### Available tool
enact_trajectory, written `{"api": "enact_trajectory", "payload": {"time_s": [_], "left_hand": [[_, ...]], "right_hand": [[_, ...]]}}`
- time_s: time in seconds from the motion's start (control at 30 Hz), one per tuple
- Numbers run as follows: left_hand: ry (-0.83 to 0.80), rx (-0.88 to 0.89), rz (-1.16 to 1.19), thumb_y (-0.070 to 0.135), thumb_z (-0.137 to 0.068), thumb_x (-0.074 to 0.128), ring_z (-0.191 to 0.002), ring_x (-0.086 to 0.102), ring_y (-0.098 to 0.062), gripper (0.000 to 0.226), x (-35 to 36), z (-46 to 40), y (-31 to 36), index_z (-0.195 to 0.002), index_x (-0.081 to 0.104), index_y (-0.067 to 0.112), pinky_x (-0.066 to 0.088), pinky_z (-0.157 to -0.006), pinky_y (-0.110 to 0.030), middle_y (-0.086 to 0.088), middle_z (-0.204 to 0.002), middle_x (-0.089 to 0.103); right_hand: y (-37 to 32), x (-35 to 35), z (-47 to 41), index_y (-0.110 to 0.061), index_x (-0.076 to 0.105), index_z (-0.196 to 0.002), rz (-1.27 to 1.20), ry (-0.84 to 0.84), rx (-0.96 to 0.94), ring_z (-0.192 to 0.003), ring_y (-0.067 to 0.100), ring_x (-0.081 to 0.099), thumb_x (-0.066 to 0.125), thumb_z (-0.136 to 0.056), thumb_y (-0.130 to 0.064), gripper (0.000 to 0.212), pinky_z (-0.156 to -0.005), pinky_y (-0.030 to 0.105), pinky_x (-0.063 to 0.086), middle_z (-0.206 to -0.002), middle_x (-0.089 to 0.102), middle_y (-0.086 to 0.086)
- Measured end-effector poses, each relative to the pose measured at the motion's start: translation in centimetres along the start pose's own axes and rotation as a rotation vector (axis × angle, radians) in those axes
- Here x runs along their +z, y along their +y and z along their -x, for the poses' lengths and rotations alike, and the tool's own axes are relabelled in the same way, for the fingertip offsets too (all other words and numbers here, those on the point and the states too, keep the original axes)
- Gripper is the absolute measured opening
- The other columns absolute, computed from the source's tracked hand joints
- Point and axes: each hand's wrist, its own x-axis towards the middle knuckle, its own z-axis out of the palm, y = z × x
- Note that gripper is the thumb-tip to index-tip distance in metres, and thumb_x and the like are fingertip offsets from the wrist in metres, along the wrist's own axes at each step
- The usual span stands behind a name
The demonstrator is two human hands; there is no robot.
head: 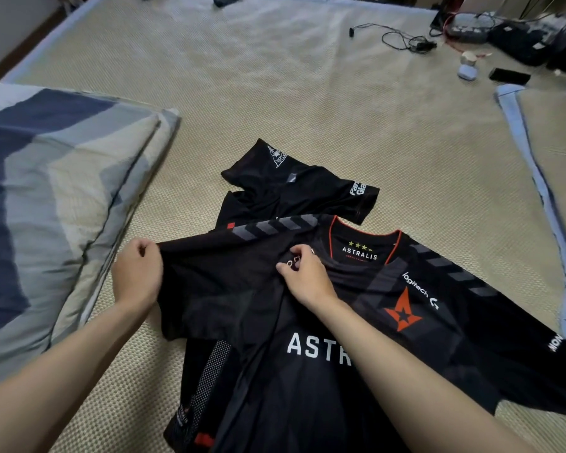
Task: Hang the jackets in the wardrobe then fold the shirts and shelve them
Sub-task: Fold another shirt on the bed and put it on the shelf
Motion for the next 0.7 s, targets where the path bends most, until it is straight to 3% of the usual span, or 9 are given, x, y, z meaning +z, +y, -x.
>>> {"api": "enact_trajectory", "payload": {"time_s": [0.13,0.23,0.33,0.47,0.6,0.7], "left_hand": [[-0.065,-0.090,-0.102,0.013,-0.093,0.047,-0.080,0.053,-0.032,0.019,-1.0,-1.1,-3.1,-0.080,0.058,0.006,0.037,-0.072,-0.040,-0.014,-0.082,0.060],[-0.279,-0.198,0.051,0.022,-0.090,0.058,-0.067,0.056,-0.036,0.021,-0.9,-1.9,-5.0,-0.072,0.059,0.013,0.039,-0.063,-0.035,-0.007,-0.064,0.055],[-0.510,-0.259,0.091,0.025,-0.093,0.068,-0.062,0.053,-0.016,0.015,-0.5,-1.8,-5.7,-0.089,0.066,0.011,0.039,-0.058,-0.028,-0.003,-0.076,0.061],[-0.513,-0.303,0.191,0.011,-0.095,0.066,-0.066,0.059,-0.014,0.008,-0.1,-1.2,-4.9,-0.088,0.070,0.009,0.048,-0.052,-0.019,-0.008,-0.082,0.069],[-0.490,-0.284,0.307,0.012,-0.093,0.065,-0.079,0.064,-0.022,0.007,-1.1,-0.8,-1.5,-0.091,0.071,0.009,0.048,-0.067,-0.029,-0.013,-0.093,0.071],[-0.653,-0.221,0.435,0.009,-0.093,0.062,-0.073,0.063,-0.028,0.014,-2.0,1.0,3.1,-0.105,0.069,0.004,0.054,-0.062,-0.031,-0.014,-0.092,0.069]], "right_hand": [[-0.8,0.9,0.6,-0.024,0.044,-0.142,0.082,-0.024,-0.074,-0.125,0.025,0.055,0.059,-0.094,-0.032,0.050,-0.105,0.040,0.045,-0.135,0.050,0.007],[-1.4,1.5,1.0,-0.026,0.036,-0.151,0.166,-0.094,-0.111,-0.128,0.027,0.052,0.056,-0.096,-0.033,0.058,-0.104,0.040,0.044,-0.140,0.045,0.005],[-1.5,2.2,1.0,-0.032,0.024,-0.157,0.231,-0.094,-0.118,-0.127,0.029,0.051,0.054,-0.098,-0.038,0.067,-0.102,0.045,0.047,-0.140,0.041,0.005],[-1.4,2.6,0.6,-0.033,0.016,-0.161,0.231,-0.061,-0.079,-0.126,0.031,0.050,0.052,-0.098,-0.040,0.072,-0.101,0.045,0.048,-0.139,0.040,0.009],[-2.1,2.2,1.2,-0.029,0.032,-0.155,0.150,-0.015,-0.135,-0.111,0.023,0.057,0.052,-0.096,-0.034,0.063,-0.089,0.036,0.047,-0.126,0.047,0.001],[-3.3,1.6,2.9,-0.028,0.051,-0.141,-0.195,-0.110,-0.127,-0.102,0.017,0.064,0.065,-0.079,-0.040,0.065,-0.099,0.040,0.051,-0.113,0.062,-0.008]]}}
